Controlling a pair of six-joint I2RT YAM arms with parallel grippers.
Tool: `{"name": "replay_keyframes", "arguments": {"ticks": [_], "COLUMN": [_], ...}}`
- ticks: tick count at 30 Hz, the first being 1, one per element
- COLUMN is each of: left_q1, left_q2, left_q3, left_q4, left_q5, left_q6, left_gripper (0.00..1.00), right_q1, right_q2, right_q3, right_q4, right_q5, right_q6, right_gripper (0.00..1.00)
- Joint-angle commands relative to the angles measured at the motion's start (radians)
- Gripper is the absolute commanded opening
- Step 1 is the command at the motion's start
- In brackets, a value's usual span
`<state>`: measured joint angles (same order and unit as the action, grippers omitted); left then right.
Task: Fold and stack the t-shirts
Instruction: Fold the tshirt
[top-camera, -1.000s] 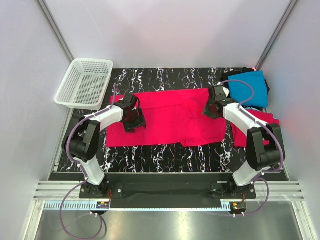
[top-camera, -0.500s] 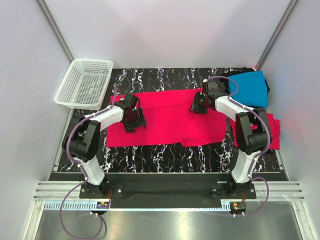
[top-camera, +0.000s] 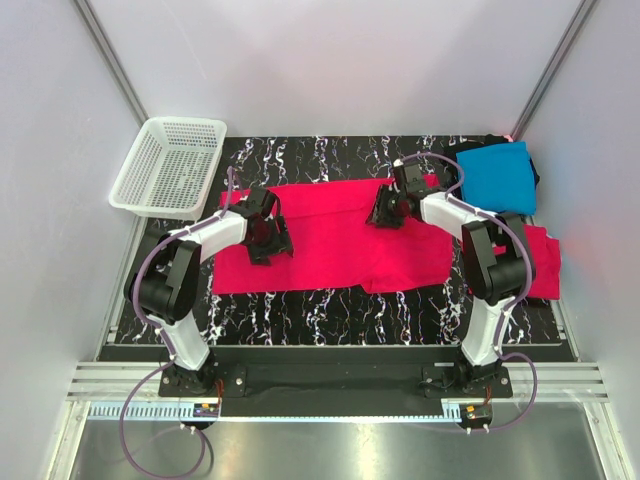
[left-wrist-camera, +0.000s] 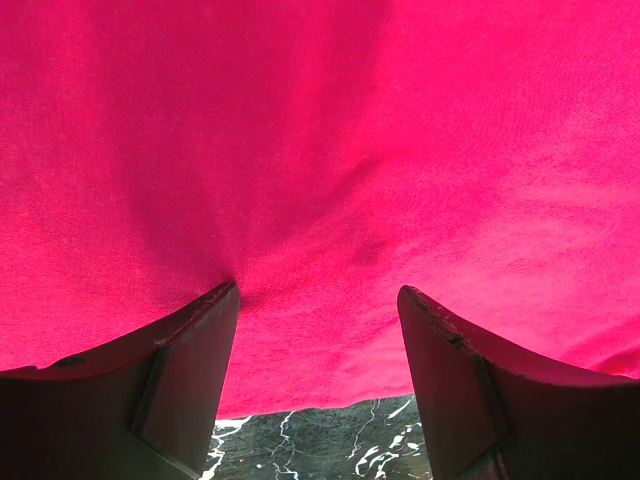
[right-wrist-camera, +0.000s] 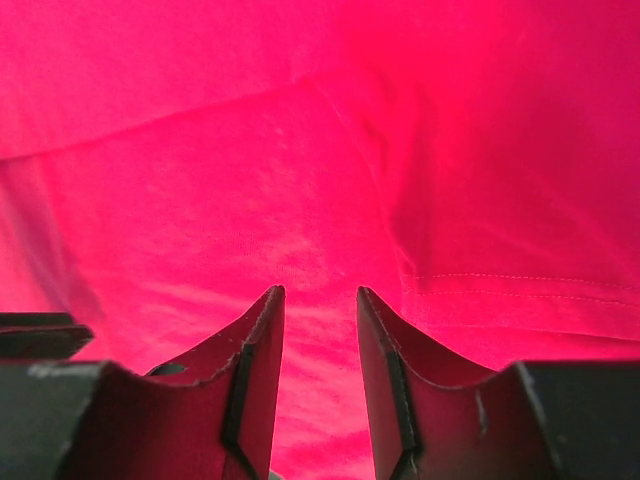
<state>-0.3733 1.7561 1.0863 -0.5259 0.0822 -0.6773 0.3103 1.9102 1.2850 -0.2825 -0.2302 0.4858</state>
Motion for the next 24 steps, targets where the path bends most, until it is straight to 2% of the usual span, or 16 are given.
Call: {"name": "replay_keyframes", "arguments": {"ticks": [1, 4, 10, 17, 24], "left_q1": [-0.004, -0.006, -0.006, -0.006, -0.006], "left_q2": [-0.009, -0.006, -0.004, -0.006, -0.014], "left_q3": [0.027, 0.032, 0.030, 0.026, 0.023], "left_q4": [-0.006, -0.006, -0.006, -0.005, -0.006], "left_q5": [-0.016, -0.015, -0.013, -0.013, -0.018], "left_q6": [0.016, 0.015, 0.013, 0.012, 0.013], "left_gripper": [0.71, 0.71, 0.71, 0.71, 0.71], "right_q1": [0.029, 0.050, 0.058, 0.058, 0.058], "right_q2": [0.021, 0.015, -0.019, -0.071, -0.016], "right_q3": [-0.013, -0.024, -0.033, -0.027, 0.004], "right_q4": [-0.023, -0.050, -0.060, -0.072, -0.104], "right_q5": [0.076, 0.176, 0.265, 0.298, 0.325], "right_q6": [-0.016, -0.027, -0.049, -0.065, -0.078], "right_gripper": [0.41, 0.41, 0.40, 0.40, 0.40]}}
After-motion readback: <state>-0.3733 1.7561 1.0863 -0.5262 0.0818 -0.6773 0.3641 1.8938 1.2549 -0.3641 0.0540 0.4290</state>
